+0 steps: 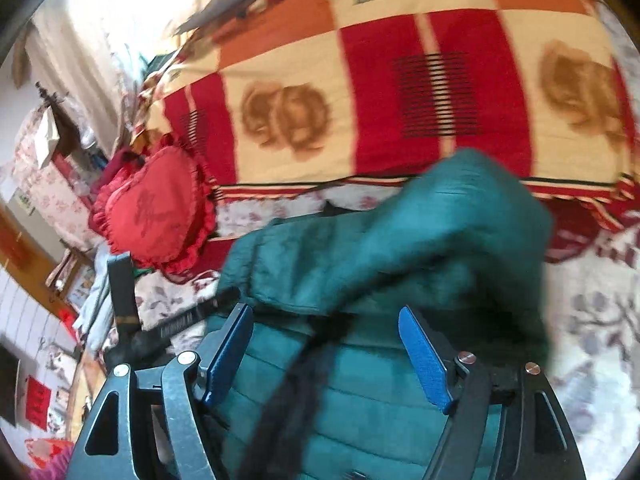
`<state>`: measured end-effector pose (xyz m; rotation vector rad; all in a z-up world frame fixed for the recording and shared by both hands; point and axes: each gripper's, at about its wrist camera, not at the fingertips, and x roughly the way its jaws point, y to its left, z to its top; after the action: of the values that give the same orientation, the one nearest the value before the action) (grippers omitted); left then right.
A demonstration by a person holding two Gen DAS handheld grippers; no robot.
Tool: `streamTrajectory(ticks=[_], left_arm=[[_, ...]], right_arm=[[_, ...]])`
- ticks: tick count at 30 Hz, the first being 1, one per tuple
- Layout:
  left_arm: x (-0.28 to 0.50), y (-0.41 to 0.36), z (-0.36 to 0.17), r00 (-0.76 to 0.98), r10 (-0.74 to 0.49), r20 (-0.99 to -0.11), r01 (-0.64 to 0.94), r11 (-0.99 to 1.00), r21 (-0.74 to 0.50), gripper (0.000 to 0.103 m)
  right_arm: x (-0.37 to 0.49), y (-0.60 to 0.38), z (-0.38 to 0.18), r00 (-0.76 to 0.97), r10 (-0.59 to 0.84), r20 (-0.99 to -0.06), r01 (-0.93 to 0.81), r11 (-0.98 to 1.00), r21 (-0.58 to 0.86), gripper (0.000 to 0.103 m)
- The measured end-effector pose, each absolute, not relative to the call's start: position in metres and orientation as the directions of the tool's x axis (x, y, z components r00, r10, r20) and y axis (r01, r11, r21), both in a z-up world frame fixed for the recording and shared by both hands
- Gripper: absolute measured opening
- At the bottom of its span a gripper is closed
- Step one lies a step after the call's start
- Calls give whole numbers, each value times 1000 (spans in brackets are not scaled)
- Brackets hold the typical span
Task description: Fold large clothes
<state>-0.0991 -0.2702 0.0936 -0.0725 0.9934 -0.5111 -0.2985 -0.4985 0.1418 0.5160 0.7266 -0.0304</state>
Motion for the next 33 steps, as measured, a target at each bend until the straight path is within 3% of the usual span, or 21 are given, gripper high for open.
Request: streamTrajectory(ticks=[5, 6, 8, 11, 17, 23, 29, 31, 33], left_arm=[[-87, -310, 78, 445, -381, -811, 381, 900, -213, 81], [-87, -315, 76, 443, -383, -810, 392, 896, -209, 75], [-86, -320, 78, 433, -406, -805, 409, 884, -226, 28], [-85, -317, 89, 429, -439, -790, 417, 872, -258, 13], [-75, -268, 129, 528, -435, -729, 392, 887, -246, 6], [-52, -213, 103, 542, -340, -768, 288, 934, -210, 6], [-55, -203, 94, 487, -429, -761, 283, 902, -327, 7], [-57, -209, 97, 463, -471, -751, 301, 880, -367, 15], [-58, -216, 101, 445, -505, -740, 318, 861, -397, 48]], right_arm=[[-328, -535, 135, 763, 101, -638, 268, 849, 455, 73], [-332, -540, 134, 764, 93, -638, 280, 844, 458, 73], [-337, -547, 132, 764, 73, -641, 302, 837, 455, 73], [-335, -551, 131, 747, 9, -665, 344, 851, 397, 73], [-316, -553, 124, 742, -33, -670, 375, 848, 373, 73], [-278, -535, 108, 702, -18, -712, 374, 860, 347, 73], [-256, -523, 101, 707, -18, -707, 380, 852, 359, 73], [-256, -518, 103, 706, -17, -708, 369, 862, 348, 73], [-258, -514, 104, 707, -14, -707, 359, 868, 342, 73]])
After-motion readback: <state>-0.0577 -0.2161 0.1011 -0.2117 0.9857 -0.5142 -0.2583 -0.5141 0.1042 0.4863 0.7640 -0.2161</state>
